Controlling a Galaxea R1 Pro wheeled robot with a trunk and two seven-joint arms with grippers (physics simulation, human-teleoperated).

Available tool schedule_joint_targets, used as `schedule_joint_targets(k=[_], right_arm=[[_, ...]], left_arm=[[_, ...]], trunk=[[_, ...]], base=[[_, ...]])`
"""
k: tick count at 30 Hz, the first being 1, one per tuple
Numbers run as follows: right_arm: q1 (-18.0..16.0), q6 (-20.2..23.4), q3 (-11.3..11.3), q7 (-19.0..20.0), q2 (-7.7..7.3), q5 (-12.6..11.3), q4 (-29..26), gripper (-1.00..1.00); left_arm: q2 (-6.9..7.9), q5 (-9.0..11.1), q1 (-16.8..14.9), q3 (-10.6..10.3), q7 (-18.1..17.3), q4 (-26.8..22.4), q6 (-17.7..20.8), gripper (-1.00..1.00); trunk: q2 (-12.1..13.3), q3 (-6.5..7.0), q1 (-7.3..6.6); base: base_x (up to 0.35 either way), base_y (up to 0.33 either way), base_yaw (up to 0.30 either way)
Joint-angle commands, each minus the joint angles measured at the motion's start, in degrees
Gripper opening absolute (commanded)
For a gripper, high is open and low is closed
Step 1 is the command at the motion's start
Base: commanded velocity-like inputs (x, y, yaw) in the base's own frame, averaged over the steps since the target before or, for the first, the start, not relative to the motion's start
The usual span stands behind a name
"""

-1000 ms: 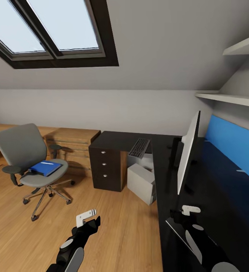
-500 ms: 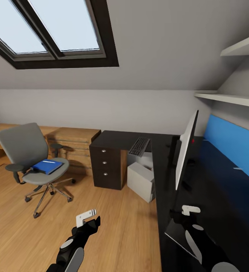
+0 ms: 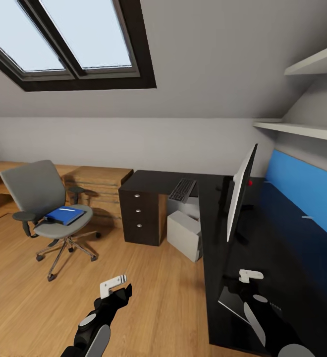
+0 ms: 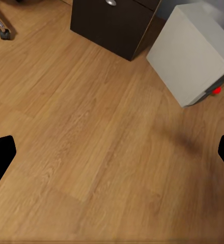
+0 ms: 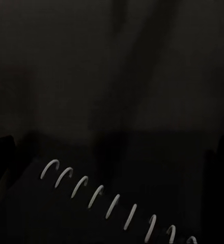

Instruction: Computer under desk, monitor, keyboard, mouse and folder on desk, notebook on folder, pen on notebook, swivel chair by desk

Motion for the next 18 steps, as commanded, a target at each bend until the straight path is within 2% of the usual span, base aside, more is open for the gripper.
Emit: schedule_joint_targets(k=[1,18], right_arm=[[0.0,0.5,0.1,-0.3,0.00,-1.1,0.0,1.00],[0.0,0.3,0.1,-0.2,0.06,-1.1,0.0,1.00]], left_arm=[[0.01,0.5,0.0,-0.1,0.4,-0.1,0.1,1.00],[0.01,0.5,0.0,-0.1,0.4,-0.1,0.1,1.00]], trunk=[[0.0,-0.08,0.00],[0.0,-0.08,0.00]], base=[[-0.010,0.000,0.000],[-0.001,0.000,0.000]])
